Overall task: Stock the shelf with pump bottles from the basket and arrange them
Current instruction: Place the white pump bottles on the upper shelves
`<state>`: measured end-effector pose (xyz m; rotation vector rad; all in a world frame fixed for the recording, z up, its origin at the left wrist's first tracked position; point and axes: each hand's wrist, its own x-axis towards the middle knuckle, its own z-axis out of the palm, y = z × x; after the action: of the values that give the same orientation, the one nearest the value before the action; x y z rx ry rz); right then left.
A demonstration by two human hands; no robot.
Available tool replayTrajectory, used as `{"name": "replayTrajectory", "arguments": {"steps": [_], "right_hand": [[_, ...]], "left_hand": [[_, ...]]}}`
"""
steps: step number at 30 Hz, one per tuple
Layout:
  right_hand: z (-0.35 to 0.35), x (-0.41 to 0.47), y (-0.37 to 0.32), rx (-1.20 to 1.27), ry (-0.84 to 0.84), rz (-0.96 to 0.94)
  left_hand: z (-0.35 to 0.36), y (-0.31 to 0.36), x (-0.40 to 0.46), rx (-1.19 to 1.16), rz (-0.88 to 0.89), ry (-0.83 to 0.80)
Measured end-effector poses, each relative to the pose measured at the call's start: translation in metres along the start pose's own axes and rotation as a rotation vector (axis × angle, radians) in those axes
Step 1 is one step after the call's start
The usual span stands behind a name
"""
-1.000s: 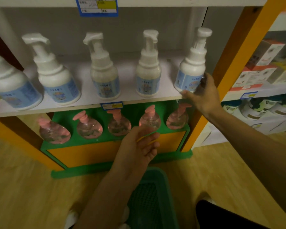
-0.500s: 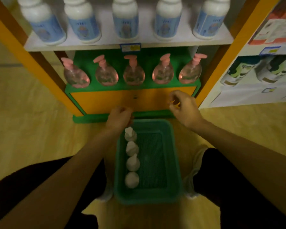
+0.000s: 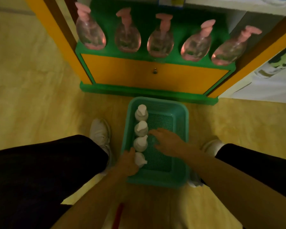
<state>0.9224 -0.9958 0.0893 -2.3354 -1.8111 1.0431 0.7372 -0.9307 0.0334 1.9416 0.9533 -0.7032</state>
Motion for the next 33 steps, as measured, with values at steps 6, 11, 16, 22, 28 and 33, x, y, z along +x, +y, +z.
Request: {"name": "replayTrajectory", "arguments": {"steps": [6, 11, 16, 22, 28, 33], "right_hand": [[0.03, 0.039, -0.006, -0.229, -0.051, -0.037], [0.053, 0.059, -0.011, -0.301, -0.052, -0.022], [0.059, 0.057, -0.007, -0.091, 0.045, 0.011], [0.039, 0.028, 0.002, 0.539, 0.209, 0.109], [-0.013, -0.006, 0.007, 0.847, 0.33, 0.199], [-0.07, -0.04, 0.002, 1.088, 0.43, 0.16]], "left_hand": [[0.024, -0.007, 0.024, -0.075, 0.014, 0.053], [0.028, -0.016, 0.03, -0.121, 0.033, 0.131], [0.028, -0.018, 0.031, -0.049, 0.091, 0.149], [0.016, -0.015, 0.016, -0.318, 0.089, 0.226], [-0.014, 0.007, -0.008, -0.608, 0.147, 0.19], [-0.054, 0.04, -0.043, -0.89, 0.247, 0.135]]}}
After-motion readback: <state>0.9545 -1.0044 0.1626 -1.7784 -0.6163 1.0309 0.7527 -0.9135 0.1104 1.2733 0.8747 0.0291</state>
